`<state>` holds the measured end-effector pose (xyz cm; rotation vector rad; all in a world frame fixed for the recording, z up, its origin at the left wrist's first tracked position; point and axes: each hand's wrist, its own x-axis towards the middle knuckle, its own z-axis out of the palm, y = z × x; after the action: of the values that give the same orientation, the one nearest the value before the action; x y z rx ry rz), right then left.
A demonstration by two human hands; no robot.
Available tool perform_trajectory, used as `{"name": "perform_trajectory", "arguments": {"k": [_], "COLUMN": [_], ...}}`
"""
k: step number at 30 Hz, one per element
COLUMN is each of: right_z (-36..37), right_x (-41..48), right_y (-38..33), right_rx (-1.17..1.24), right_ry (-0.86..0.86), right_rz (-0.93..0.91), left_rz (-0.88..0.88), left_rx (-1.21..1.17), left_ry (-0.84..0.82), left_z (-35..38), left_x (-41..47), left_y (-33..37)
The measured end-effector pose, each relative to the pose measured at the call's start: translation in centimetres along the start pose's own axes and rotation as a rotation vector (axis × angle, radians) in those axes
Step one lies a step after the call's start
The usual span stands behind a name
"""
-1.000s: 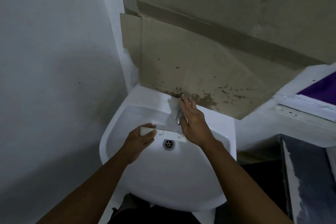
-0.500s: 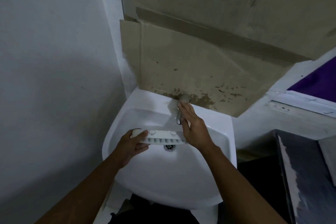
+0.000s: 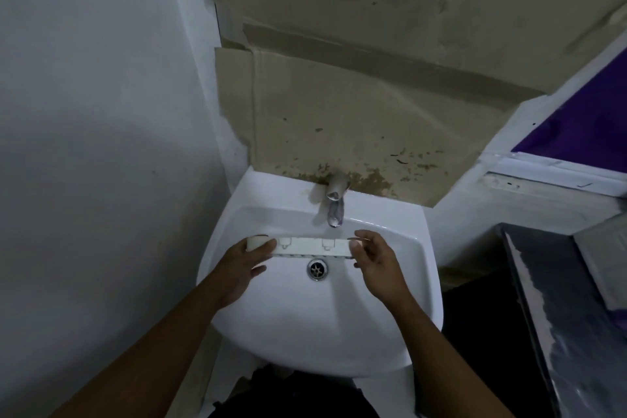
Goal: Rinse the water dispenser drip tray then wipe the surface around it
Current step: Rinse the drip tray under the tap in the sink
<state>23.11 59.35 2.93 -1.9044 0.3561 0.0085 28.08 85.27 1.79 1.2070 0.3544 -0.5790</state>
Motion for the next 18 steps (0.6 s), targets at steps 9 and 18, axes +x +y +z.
{"name": "perform_trajectory", "arguments": {"k": [9,18], "right_z": [-0.4,-0.4], "right_x": [-1.6,-2.0], "right_y": [-0.1,0.5], "right_rx": [0.098,0.025], "right_ry": [0.011,0.009], "right_rz": [-0.070,-0.099], "left_rz": [0.281,0.384], "left_rx": [0.447,0.537], "left_ry": [0.071,0.085], "left_z": [-1.5,-1.7], "left_x": [-0.7,-0.9], "left_y": [0.7,0.8]}}
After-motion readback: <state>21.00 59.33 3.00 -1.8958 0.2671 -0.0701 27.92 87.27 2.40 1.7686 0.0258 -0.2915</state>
